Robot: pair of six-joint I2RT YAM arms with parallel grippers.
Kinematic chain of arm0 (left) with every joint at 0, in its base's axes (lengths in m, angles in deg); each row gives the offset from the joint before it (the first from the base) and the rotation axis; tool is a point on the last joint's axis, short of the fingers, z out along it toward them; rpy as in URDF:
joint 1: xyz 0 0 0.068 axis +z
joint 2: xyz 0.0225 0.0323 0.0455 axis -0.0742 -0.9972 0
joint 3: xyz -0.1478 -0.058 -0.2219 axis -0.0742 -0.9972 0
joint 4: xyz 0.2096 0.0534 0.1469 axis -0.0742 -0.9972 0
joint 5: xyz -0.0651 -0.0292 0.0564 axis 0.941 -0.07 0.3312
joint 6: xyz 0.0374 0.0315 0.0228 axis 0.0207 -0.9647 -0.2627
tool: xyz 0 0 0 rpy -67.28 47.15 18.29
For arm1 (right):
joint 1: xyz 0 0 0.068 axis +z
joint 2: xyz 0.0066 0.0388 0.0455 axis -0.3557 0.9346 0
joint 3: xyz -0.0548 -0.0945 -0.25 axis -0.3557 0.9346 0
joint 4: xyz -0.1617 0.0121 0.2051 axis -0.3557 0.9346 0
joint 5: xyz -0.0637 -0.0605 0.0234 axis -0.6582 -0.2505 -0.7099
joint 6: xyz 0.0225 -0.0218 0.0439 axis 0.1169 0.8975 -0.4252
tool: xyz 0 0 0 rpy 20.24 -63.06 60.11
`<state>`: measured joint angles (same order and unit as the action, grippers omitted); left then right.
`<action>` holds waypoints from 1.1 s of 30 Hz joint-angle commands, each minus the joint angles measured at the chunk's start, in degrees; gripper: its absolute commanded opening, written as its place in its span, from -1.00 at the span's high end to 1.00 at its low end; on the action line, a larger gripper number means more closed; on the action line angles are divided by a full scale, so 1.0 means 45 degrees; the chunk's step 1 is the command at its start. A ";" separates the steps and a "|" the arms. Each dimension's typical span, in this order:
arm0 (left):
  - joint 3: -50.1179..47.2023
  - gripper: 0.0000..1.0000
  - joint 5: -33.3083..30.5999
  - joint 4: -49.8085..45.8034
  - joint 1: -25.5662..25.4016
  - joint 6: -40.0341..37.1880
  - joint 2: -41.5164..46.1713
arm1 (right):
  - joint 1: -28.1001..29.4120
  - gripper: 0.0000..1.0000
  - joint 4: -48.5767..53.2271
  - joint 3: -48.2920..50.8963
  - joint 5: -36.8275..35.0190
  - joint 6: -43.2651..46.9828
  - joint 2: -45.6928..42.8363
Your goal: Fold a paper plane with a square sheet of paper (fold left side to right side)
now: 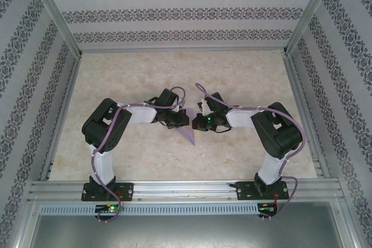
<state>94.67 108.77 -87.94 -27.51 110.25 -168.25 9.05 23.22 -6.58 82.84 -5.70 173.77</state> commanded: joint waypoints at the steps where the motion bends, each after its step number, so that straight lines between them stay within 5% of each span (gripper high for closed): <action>1: -0.0514 0.94 -0.0608 -0.0363 0.0107 -0.0019 -0.0318 | 0.0215 1.00 0.1448 0.0462 -0.1854 0.0402 0.1096; 22: -0.0718 0.96 -0.0694 -0.0333 0.0119 -0.0038 -0.0338 | -0.1226 0.48 -0.0271 0.0559 0.1773 -0.0381 -0.1443; 28: -0.0676 0.96 -0.0709 -0.0330 0.0124 -0.0053 -0.0338 | -0.0939 0.83 -0.0564 0.1501 0.2787 -0.0829 -0.2255; 33: -0.0651 0.96 -0.0720 -0.0371 0.0140 -0.0097 -0.0333 | -0.0094 0.93 -0.2076 0.2452 0.3595 -0.1935 -0.2510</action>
<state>93.64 109.21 -86.15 -27.49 110.27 -168.12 6.78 18.96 2.31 94.67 -10.83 163.45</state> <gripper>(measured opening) 0.045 0.044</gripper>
